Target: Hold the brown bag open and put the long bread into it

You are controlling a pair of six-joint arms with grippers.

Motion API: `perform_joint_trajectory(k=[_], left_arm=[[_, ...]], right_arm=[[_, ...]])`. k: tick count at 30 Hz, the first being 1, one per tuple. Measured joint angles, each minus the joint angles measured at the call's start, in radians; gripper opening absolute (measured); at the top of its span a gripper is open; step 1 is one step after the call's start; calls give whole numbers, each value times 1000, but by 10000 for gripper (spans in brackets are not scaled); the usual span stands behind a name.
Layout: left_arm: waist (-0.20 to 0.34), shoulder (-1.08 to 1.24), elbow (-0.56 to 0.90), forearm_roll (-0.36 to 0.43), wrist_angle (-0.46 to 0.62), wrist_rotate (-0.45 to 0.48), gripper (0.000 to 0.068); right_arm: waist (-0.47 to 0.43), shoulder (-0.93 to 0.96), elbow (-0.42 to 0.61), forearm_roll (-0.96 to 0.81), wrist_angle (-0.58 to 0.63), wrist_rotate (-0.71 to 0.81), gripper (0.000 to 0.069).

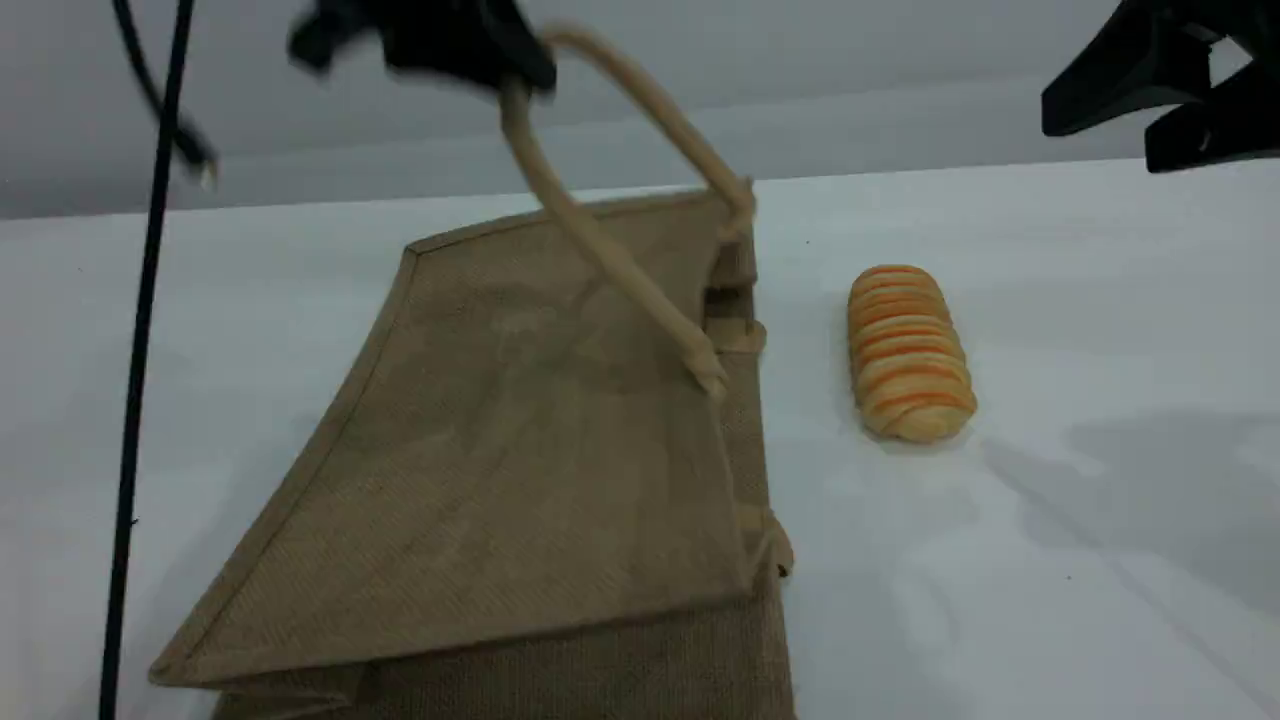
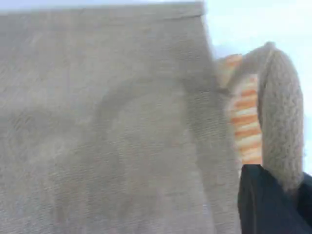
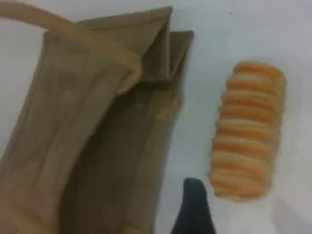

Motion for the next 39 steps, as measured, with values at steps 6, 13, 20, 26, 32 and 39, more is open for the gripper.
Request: perform_joint_trajectory(k=[6, 13, 20, 26, 32, 39], left_arm=[[0, -123, -109, 79, 183, -2, 85], [1, -162, -253, 211, 392, -3, 85], [1, -162, -347, 382, 528, 28, 85], [1, -161, -354, 451, 529, 72, 85], [1, -161, -354, 441, 529, 81, 85], [1, -161, -354, 364, 527, 81, 85]], right_arm=[[0, 11, 0, 140, -1, -128, 481], [0, 95, 0, 261, -4, -240, 481], [0, 206, 0, 388, 13, -363, 481], [0, 301, -40, 422, 47, -493, 481], [0, 391, -118, 422, 62, -493, 481], [0, 481, -205, 422, 86, -492, 481]])
